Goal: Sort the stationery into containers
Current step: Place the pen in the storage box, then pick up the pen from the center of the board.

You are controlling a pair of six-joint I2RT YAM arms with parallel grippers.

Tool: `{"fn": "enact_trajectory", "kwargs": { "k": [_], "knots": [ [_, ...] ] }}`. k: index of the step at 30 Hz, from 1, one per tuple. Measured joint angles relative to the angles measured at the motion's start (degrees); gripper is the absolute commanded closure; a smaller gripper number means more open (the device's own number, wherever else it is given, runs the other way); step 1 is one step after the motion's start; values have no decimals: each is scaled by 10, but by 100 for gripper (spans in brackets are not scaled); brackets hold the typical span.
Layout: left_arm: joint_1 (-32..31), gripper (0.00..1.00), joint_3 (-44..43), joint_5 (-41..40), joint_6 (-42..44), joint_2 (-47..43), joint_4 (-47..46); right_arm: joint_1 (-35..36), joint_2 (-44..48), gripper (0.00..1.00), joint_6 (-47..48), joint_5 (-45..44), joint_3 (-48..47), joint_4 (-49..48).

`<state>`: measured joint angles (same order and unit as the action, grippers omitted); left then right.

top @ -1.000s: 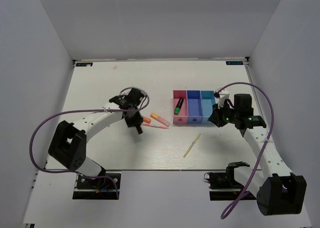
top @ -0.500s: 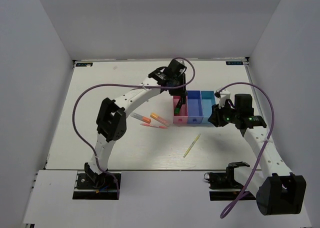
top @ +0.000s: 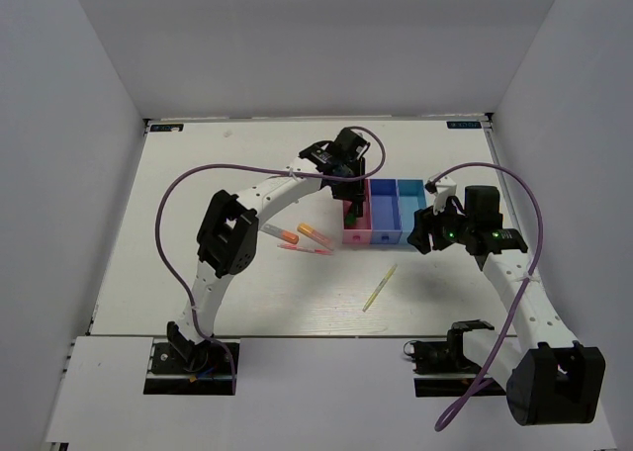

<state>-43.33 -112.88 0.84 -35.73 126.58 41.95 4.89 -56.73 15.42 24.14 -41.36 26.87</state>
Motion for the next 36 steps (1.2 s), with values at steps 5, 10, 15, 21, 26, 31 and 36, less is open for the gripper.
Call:
{"fn": "enact_trajectory", "kwargs": {
  "k": [5,10,15,21,26,31,36],
  "knots": [
    [0,48,0,3,0,0,0,0,0,34,0,0,0,0],
    [0,47,0,3,0,0,0,-2,0,34,0,2,0,0],
    [-1,98,9,4,3,-11,3,-4,0,46,10,20,0,0],
    [-16,33,160,7,43,-161,6,-6,23,47,183,153,44,18],
    [-14,6,418,3,71,-450,31,-2,4,32,600,255,59,201],
    [125,6,624,1,83,-673,38,22,-166,42,855,266,-56,393],
    [203,6,723,24,94,-721,39,65,-244,51,934,240,-97,414]
  ]
}}
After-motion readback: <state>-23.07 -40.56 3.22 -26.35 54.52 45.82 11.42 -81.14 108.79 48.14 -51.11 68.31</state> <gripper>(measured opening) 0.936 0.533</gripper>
